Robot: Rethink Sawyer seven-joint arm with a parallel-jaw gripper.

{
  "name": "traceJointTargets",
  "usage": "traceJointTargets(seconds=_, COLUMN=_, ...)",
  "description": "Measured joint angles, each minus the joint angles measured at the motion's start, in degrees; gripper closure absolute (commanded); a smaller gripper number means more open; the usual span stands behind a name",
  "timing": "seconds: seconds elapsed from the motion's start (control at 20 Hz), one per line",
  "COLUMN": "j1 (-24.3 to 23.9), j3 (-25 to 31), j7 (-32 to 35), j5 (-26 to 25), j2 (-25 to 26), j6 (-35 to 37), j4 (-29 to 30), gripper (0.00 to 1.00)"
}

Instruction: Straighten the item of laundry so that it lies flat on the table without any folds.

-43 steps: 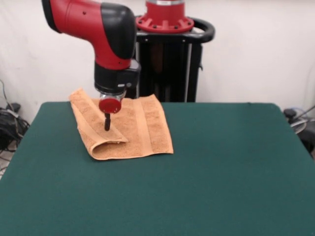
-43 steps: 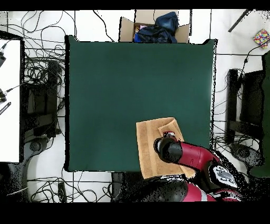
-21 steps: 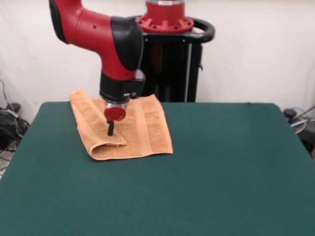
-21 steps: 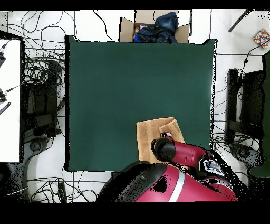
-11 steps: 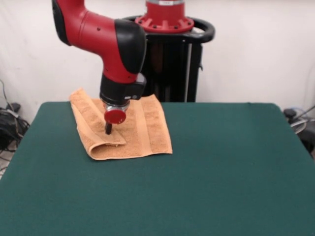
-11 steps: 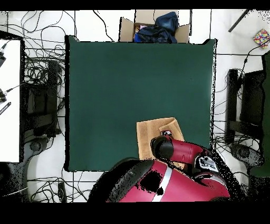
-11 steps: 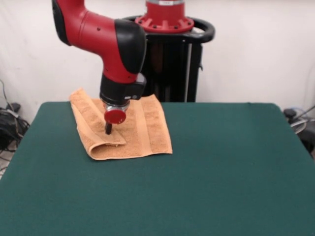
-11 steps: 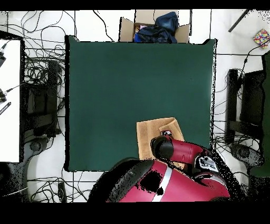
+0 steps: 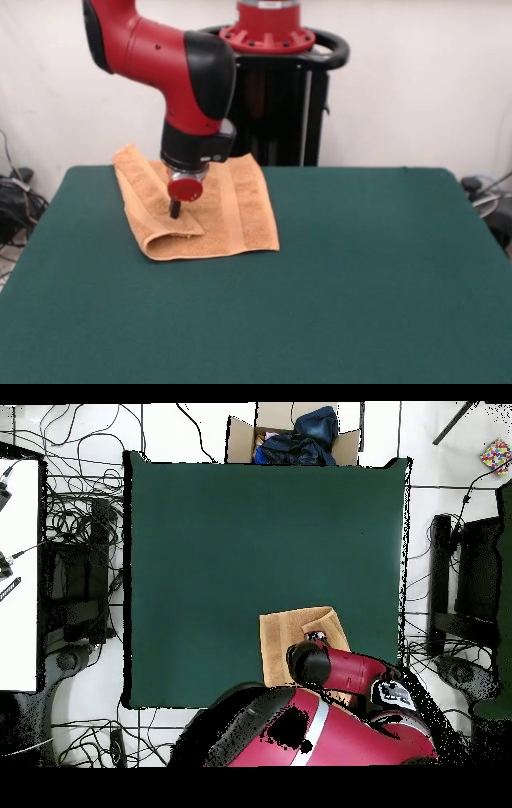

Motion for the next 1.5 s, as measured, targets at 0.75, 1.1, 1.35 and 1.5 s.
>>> traceJointTargets(seconds=0.75, j1=-9.60, j3=3.15, j7=0.00, j5=-4.17, j2=-4.56, j6=-1.11, j4=3.41, gripper=1.00)
traceJointTargets(seconds=1.1, j1=-26.21, j3=4.78, j7=0.00, j5=-17.94, j2=-9.90, j6=-3.82, j4=7.40, gripper=1.00)
traceJointTargets(seconds=1.35, j1=-32.69, j3=4.43, j7=0.00, j5=-26.27, j2=-10.54, j6=-4.32, j4=8.00, gripper=1.00)
traceJointTargets(seconds=1.5, j1=-29.90, j3=3.65, j7=0.00, j5=-27.09, j2=-9.93, j6=-4.34, j4=7.92, gripper=1.00)
